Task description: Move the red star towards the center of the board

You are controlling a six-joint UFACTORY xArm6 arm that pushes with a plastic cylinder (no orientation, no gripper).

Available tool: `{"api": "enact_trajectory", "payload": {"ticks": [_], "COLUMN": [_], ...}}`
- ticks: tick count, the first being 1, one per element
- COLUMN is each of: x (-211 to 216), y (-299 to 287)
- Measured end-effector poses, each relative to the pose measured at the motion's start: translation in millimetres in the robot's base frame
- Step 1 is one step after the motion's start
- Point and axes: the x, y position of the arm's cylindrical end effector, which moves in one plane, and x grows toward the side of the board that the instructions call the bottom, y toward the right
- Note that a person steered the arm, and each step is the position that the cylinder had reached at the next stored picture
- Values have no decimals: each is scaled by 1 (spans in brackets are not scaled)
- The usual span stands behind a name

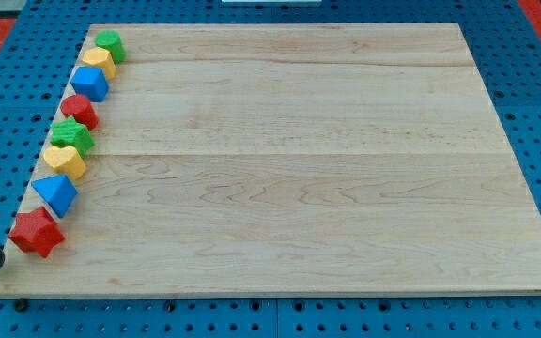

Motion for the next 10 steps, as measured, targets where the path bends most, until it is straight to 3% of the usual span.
{"api": "enact_trajectory", "payload": {"ticks": [3,4,5,6,7,8,10], "x": [-13,-5,-21,-47,-53,-64,-28], "y": [38,-7,-10,49,146,195,166]}}
